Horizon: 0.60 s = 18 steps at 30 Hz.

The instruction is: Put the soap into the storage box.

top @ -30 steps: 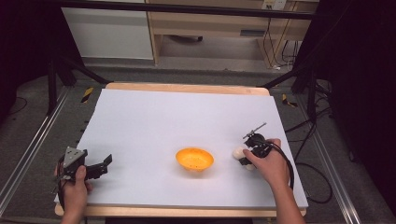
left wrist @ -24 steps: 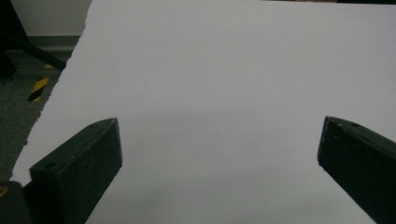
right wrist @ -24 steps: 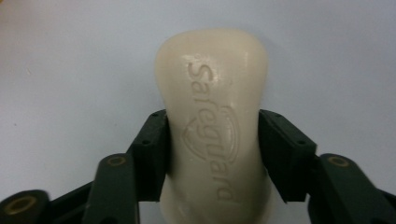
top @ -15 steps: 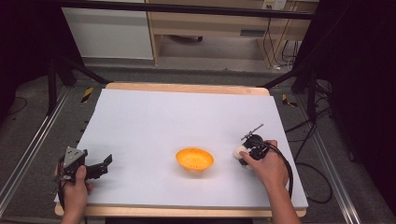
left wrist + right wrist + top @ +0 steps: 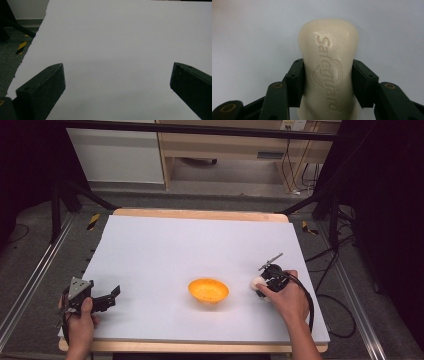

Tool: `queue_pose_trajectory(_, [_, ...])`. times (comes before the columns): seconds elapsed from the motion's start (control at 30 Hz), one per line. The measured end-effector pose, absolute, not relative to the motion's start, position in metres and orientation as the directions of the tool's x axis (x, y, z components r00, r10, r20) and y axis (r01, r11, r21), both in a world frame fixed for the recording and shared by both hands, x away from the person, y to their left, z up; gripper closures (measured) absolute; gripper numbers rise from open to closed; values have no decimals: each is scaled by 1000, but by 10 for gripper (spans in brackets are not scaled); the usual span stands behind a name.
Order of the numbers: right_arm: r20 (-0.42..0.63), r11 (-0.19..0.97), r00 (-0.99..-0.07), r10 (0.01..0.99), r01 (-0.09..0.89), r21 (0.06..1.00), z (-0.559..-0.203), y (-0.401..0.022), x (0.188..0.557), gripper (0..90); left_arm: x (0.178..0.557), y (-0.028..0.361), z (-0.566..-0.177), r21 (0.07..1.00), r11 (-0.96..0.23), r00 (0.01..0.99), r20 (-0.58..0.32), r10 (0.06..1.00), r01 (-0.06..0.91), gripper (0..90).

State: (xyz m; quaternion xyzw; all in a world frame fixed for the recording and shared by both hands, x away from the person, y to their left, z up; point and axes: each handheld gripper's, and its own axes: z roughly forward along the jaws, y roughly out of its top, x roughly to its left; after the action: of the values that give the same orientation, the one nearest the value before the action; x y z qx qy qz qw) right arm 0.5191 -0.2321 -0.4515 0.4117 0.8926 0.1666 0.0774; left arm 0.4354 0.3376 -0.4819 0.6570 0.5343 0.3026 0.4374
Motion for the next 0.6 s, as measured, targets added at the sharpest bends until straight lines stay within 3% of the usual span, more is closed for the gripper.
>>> queue_pose_trajectory(0.6, [-14,672,-740,672,603,430,-418,-220,515,495,435,338,-482,898,-48,247,-69,967,437,0])
